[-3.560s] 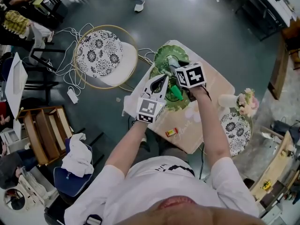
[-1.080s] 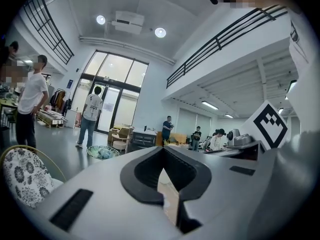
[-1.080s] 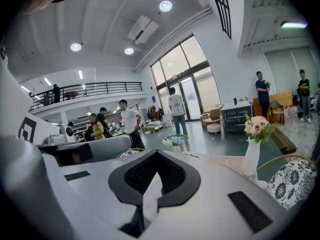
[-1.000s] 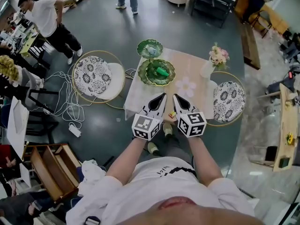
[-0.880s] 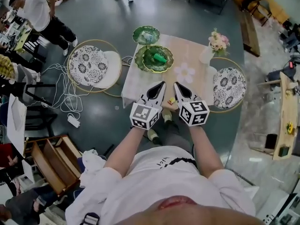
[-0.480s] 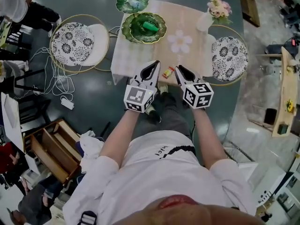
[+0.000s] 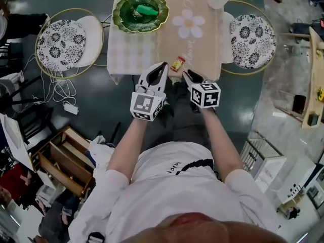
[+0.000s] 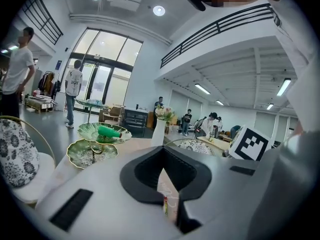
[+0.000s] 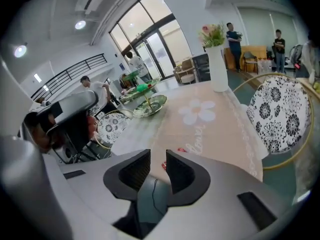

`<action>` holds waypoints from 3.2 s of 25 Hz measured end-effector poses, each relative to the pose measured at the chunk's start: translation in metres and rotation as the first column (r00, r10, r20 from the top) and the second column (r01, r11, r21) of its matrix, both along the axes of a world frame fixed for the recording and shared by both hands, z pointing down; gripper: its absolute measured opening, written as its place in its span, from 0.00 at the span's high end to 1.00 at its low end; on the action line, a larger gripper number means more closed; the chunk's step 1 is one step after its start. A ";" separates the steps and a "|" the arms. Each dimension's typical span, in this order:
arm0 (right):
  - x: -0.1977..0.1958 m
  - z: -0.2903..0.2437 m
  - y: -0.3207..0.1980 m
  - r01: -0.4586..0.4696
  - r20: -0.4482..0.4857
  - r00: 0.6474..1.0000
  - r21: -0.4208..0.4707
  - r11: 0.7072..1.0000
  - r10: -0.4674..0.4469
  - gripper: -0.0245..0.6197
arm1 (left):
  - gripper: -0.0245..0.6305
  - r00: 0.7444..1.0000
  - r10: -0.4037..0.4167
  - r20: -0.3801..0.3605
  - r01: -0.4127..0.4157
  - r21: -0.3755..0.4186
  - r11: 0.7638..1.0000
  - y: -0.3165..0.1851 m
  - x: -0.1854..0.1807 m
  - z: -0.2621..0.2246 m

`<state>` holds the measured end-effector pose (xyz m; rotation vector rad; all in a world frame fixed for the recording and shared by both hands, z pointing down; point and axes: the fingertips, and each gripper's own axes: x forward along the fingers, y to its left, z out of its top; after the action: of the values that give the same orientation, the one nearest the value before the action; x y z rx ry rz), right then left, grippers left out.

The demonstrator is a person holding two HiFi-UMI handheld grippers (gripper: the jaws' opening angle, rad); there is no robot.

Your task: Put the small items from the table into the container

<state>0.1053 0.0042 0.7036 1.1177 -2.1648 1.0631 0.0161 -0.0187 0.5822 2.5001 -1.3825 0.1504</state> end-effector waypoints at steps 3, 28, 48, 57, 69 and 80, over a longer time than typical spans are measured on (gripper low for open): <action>0.002 0.033 -0.004 -0.058 0.023 0.998 -0.064 0.996 0.060 0.80 | 0.95 1.000 0.020 0.002 -0.020 -0.018 1.000 0.001 0.007 0.020; -0.005 0.138 -0.030 -0.218 -0.322 0.936 -0.216 0.952 0.141 0.80 | 0.95 0.999 0.038 -0.001 -0.038 -0.083 0.996 -0.015 -0.009 0.081; -0.020 0.023 -0.038 -0.103 -0.050 0.994 -0.104 0.989 0.098 0.91 | 0.95 1.000 0.025 0.006 -0.025 -0.059 0.998 -0.011 -0.012 0.039; -0.040 -0.066 -0.037 -0.026 0.003 1.000 -0.009 1.000 0.026 0.91 | 0.95 1.000 -0.001 0.026 0.001 -0.001 1.000 -0.005 -0.017 -0.019; -0.070 -0.162 -0.049 0.066 0.044 0.996 0.131 0.989 -0.072 0.91 | 0.95 0.998 -0.055 0.038 0.051 0.107 0.993 -0.008 -0.028 -0.098; -0.093 -0.224 -0.069 0.132 0.063 0.987 0.232 0.964 -0.150 0.91 | 0.95 0.992 -0.124 0.038 0.114 0.205 0.972 -0.028 -0.048 -0.155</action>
<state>0.0121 -0.0649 0.4796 1.0130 -2.4388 0.8261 -0.0315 -0.0463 0.4269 2.5811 -1.6392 0.0499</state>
